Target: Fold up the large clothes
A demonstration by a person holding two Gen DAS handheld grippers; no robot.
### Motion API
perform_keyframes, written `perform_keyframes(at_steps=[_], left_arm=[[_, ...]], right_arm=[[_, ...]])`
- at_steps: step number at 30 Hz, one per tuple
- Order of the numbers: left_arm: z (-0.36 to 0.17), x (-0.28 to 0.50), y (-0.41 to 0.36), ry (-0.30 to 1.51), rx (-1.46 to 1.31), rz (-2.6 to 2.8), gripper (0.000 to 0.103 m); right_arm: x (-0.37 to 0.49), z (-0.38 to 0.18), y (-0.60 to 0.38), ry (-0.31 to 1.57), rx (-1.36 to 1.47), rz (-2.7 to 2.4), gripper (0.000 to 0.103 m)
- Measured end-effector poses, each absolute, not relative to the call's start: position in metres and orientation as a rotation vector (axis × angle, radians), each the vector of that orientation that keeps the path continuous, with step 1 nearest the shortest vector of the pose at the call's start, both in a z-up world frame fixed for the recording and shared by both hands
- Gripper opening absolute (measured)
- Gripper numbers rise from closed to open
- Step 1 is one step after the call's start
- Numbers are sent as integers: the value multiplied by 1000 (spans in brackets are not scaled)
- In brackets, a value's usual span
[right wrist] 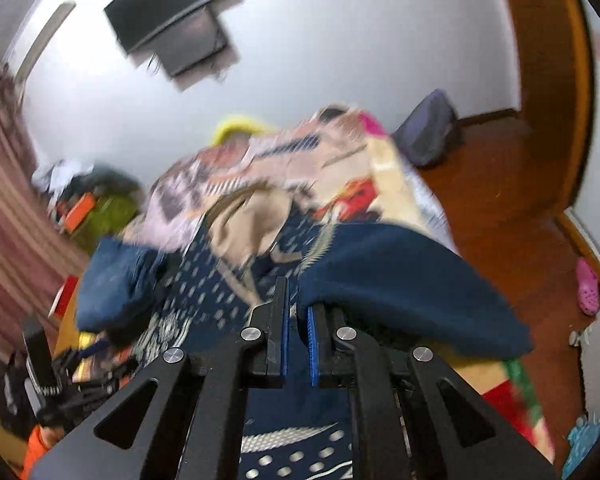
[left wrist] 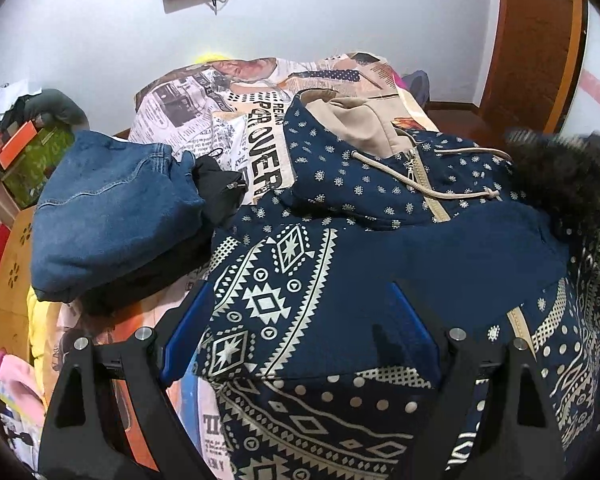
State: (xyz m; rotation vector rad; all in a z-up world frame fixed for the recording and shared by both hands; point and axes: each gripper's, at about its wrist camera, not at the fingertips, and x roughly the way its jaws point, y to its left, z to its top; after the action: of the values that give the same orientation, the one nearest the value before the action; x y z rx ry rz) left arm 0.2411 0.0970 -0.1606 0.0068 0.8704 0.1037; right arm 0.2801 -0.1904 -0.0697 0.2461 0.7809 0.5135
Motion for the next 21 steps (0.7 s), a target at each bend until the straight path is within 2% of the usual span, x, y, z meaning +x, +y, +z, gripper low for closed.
perform_keyframes(at_steps=[5,11,17,21], left_arm=[[-162,233,101,876,12,105,88],[-168,229,100,892,15,101,88],[-170,230,93,893,26,88,88],[-168,233,86,889,30,76,88]], right_arm=[[276,-109,-159,925,175,557,7],[264,-129,-142,1053,69,546,7],[258,-125,-148,1098,67,567,18],[245,-105,-165,1022,59,543,41]])
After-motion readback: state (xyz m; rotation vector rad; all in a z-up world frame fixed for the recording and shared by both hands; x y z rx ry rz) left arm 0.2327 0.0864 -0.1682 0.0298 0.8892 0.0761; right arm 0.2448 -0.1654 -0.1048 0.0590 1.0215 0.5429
